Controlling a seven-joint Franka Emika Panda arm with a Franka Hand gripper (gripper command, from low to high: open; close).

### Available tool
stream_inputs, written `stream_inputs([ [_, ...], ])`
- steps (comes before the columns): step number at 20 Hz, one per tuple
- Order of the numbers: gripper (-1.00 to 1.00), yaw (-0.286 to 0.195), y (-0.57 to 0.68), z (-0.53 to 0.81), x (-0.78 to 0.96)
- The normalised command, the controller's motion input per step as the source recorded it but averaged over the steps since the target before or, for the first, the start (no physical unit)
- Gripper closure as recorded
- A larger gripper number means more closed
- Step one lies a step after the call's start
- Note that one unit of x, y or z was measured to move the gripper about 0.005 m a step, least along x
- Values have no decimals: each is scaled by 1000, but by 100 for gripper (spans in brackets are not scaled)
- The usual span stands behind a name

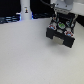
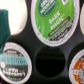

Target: Open the kcup holder, insert the kcup into the holder, and close the kcup holder

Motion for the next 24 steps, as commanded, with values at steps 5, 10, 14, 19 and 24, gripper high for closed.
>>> stream_inputs([
  [5, -100, 98, -379, 397, 412],
  [10, -100, 25, -467, 299, 623],
  [14, -100, 3, -475, 226, 692],
  [19, -100, 4, -425, 151, 686],
  [24, -100, -2, -334, 48, 777],
])
